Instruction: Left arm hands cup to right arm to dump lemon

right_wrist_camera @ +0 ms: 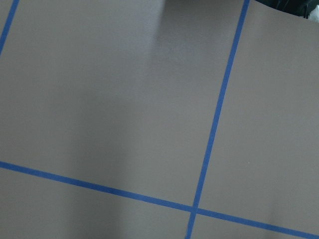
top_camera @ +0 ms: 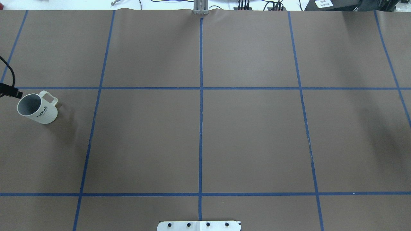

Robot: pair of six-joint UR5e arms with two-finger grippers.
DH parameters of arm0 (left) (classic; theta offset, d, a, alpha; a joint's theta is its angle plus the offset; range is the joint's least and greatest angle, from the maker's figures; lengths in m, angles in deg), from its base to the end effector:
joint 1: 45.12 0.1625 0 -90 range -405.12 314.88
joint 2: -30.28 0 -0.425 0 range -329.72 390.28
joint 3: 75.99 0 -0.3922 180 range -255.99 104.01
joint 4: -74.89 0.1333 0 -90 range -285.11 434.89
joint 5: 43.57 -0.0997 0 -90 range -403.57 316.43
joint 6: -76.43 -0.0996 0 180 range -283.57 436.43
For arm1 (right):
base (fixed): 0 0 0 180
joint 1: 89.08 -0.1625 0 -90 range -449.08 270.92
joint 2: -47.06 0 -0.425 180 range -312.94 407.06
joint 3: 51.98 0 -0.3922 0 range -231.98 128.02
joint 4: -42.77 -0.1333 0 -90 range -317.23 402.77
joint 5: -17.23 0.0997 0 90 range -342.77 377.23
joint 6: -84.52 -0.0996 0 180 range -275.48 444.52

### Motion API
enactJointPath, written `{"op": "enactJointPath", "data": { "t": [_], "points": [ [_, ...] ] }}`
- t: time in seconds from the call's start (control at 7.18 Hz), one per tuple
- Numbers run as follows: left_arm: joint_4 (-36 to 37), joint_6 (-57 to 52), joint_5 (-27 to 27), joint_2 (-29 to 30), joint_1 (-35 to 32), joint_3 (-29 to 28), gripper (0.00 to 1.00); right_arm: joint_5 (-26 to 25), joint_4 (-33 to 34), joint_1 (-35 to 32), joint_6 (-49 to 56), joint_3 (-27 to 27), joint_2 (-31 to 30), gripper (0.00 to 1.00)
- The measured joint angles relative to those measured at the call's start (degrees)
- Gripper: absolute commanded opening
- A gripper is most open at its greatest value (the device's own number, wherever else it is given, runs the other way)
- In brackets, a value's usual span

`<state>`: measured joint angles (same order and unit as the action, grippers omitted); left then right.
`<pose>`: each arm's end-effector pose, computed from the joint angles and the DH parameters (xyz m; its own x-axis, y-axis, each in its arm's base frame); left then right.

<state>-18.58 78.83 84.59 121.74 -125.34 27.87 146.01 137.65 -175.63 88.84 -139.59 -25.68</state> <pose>0.0157 -0.5135 0.5258 0.7471 0.2903 -0.5979 -0.1296 0.9459 0.2973 0.0337 -0.6200 0.5269 0.7649 -0.2290 0.6020 0.1172 0.9686 0.2194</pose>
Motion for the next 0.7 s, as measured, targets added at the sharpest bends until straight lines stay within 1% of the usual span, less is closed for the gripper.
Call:
{"op": "enactJointPath", "data": {
  "t": [0.14,0.28,0.42,0.7],
  "points": [
    [6.05,-6.22,0.2,0.81,-3.38,-0.1,1.0,-0.49,0.06,-0.05,1.21,1.74,-0.09,1.0],
    [9.92,-10.25,0.45,0.34,-5.37,-0.44,1.0,-0.67,0.06,-0.08,1.83,3.13,-0.7,1.0],
    [11.77,-11.99,0.78,-0.6,-6.45,-1.33,1.0,-0.75,0.04,-0.1,2.0,3.77,-1.82,1.0],
    [12.37,-12.8,1.98,-1.23,-7.83,-3.73,1.0,-0.85,-0.1,-0.11,1.63,3.93,-4.23,1.0]
  ]
}}
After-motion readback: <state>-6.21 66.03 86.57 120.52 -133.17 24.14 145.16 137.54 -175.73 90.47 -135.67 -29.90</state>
